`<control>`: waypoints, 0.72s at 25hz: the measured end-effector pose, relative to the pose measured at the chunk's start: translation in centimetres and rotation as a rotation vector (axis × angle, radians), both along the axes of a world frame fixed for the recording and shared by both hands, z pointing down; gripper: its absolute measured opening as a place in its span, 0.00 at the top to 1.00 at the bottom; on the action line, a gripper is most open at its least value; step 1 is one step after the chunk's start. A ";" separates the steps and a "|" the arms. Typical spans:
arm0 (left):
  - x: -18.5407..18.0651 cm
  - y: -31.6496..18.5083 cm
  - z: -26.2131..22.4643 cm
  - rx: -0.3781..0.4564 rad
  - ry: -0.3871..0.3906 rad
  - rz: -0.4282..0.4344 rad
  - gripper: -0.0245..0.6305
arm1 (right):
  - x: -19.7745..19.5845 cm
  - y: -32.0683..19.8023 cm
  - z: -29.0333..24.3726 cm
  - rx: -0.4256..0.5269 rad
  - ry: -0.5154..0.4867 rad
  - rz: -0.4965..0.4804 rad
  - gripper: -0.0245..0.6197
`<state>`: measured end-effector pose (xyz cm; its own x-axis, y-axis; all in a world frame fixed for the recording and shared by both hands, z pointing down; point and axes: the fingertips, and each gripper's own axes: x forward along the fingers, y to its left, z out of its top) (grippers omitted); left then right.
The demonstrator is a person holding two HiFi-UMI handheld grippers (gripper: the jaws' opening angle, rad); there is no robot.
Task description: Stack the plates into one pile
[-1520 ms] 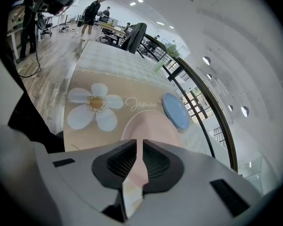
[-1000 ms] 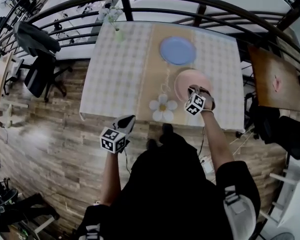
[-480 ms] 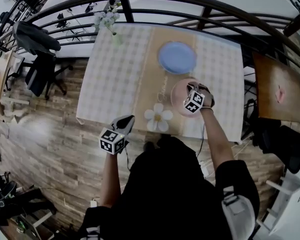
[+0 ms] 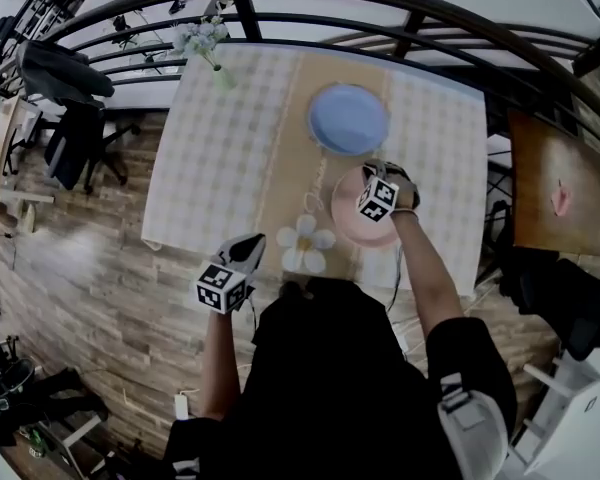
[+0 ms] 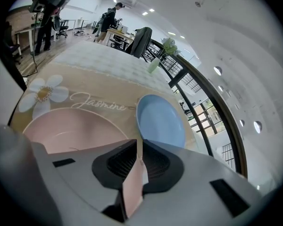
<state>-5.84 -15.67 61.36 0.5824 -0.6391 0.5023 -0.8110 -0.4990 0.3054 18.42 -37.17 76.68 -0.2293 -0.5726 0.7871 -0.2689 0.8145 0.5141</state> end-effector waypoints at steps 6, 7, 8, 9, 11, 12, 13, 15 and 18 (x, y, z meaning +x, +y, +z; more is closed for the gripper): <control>0.8 -1.9 0.4 -0.014 -0.006 -0.007 0.96 | -0.9 -2.4 1.2 -0.013 0.009 -0.044 0.90; 1.0 -2.2 0.5 -0.015 -0.007 -0.008 0.96 | -1.1 -2.7 1.5 -0.016 0.011 -0.053 0.90; 1.1 -2.5 0.7 -0.016 -0.008 -0.009 0.96 | -1.3 -3.0 1.7 -0.017 0.013 -0.062 0.90; 1.3 -2.7 0.8 -0.018 -0.008 -0.011 0.96 | -1.6 -3.2 1.8 -0.016 0.015 -0.071 0.90; 1.7 -2.9 0.9 -0.021 -0.008 -0.014 0.96 | -2.0 -3.6 2.1 -0.021 0.017 -0.089 0.90; 1.9 -3.0 0.9 -0.022 -0.007 -0.016 0.96 | -2.1 -3.7 2.4 -0.026 0.018 -0.097 0.89; 2.0 -3.1 0.9 -0.022 -0.004 -0.018 0.96 | -2.3 -3.7 2.6 -0.032 0.018 -0.104 0.89; 2.0 -3.1 0.9 -0.024 0.000 -0.027 0.96 | -2.9 -3.7 3.4 -0.051 0.014 -0.122 0.89; 1.7 -3.1 1.2 -0.031 -0.004 -0.041 0.96 | -4.0 -3.9 4.2 -0.067 0.016 -0.153 0.88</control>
